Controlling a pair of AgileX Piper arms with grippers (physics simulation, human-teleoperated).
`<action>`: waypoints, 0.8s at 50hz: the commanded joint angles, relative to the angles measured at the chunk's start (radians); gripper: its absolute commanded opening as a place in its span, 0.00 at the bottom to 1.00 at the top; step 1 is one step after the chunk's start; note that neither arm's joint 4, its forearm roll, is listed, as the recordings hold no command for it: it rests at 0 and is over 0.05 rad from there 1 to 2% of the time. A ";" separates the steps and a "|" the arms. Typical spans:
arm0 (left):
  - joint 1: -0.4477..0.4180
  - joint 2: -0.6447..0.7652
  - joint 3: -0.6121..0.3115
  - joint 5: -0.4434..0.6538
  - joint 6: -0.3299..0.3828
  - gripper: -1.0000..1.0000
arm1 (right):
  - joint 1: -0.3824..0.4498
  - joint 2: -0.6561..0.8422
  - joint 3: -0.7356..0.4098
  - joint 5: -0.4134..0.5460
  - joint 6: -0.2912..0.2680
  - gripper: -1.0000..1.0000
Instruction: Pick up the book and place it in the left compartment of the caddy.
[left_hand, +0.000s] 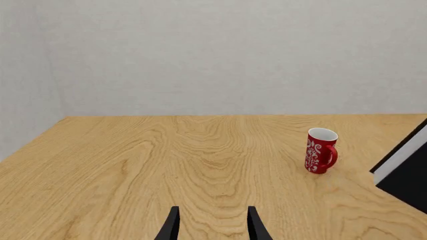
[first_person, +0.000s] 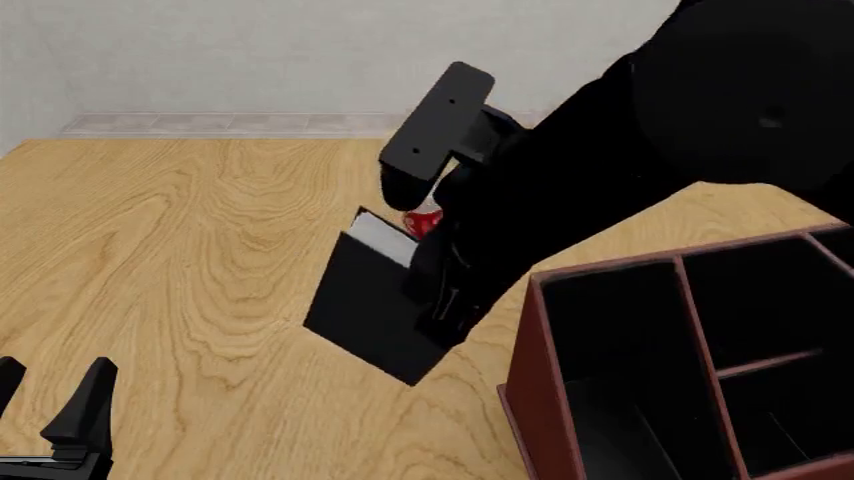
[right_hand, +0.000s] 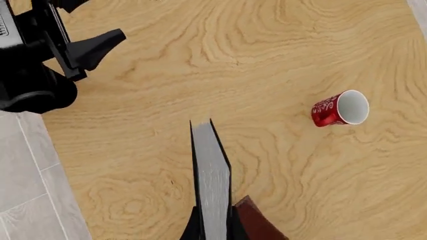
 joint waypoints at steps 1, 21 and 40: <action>0.000 0.000 -0.002 0.001 0.000 1.00 | 0.037 -0.051 0.007 0.015 0.180 0.00; 0.000 0.000 -0.002 0.001 0.000 1.00 | -0.037 -0.226 0.184 0.015 0.190 0.00; 0.000 0.000 -0.002 0.001 0.000 1.00 | -0.126 -0.400 0.332 0.015 0.178 0.00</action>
